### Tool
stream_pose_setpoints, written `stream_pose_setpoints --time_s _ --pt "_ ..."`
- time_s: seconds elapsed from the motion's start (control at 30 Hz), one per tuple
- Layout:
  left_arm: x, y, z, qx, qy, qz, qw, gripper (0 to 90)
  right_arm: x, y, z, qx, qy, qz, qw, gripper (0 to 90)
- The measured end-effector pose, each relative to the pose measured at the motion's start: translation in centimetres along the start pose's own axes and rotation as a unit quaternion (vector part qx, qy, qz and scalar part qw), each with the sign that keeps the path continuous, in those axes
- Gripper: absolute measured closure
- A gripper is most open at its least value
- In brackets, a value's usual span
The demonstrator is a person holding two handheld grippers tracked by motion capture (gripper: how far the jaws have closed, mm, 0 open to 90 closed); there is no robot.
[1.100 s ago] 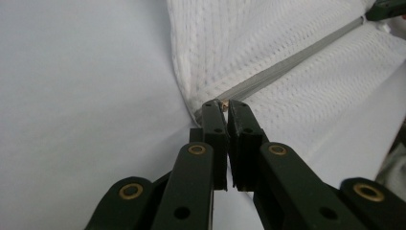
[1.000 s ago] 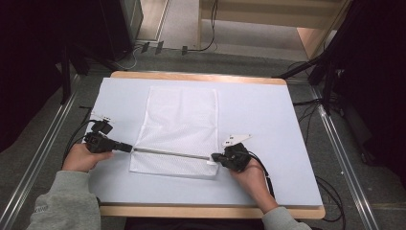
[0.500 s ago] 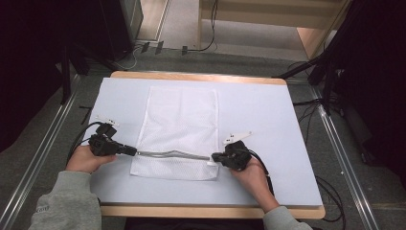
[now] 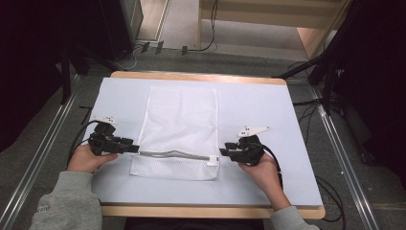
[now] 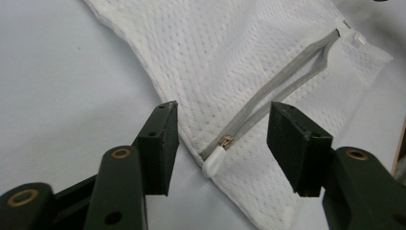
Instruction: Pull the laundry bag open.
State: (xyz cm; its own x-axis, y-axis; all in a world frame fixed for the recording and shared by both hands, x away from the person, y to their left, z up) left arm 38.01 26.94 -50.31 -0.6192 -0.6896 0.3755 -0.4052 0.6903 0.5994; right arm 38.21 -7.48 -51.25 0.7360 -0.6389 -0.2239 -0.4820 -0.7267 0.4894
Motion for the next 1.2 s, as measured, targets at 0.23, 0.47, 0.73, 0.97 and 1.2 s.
stream_pose_setpoints --time_s 0.23,0.47,0.73,0.97,1.2 --pt "-1.2 0.5 -0.4 0.02 0.0 -0.03 0.9994 39.2 2.0 1.2 0.2 0.008 -0.013 0.017 0.9997 52.3" --pt "-2.6 1.2 -0.7 0.042 0.0 -0.06 0.9973 36.4 3.7 2.1 0.5 0.017 -0.016 0.036 0.9991 45.4" --pt "-4.0 1.3 -0.5 0.042 0.004 -0.096 0.9944 36.0 5.6 3.3 0.8 0.024 -0.031 0.06 0.9975 42.2" --pt "-5.0 1.0 -0.4 0.035 0.009 -0.104 0.9939 35.8 6.7 3.4 1.1 0.024 -0.039 0.068 0.9966 40.9" --pt "-5.0 1.0 -0.2 0.031 0.008 -0.106 0.9938 35.6 7.1 3.3 1.2 0.023 -0.042 0.074 0.9961 38.5"
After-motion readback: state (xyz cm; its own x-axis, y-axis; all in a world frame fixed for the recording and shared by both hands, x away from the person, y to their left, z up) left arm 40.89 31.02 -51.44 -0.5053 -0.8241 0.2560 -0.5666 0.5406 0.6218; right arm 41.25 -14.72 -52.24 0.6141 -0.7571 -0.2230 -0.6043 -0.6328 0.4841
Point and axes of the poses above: each handheld gripper's, and its own axes: y roughly backward along the jaws, z roughly out of its underside, x roughly to its right, the point moved 10 cm from there along -y, roughly forward along the jaws, and after that the axes turned 11 degrees about x, right-handed, at the moved point
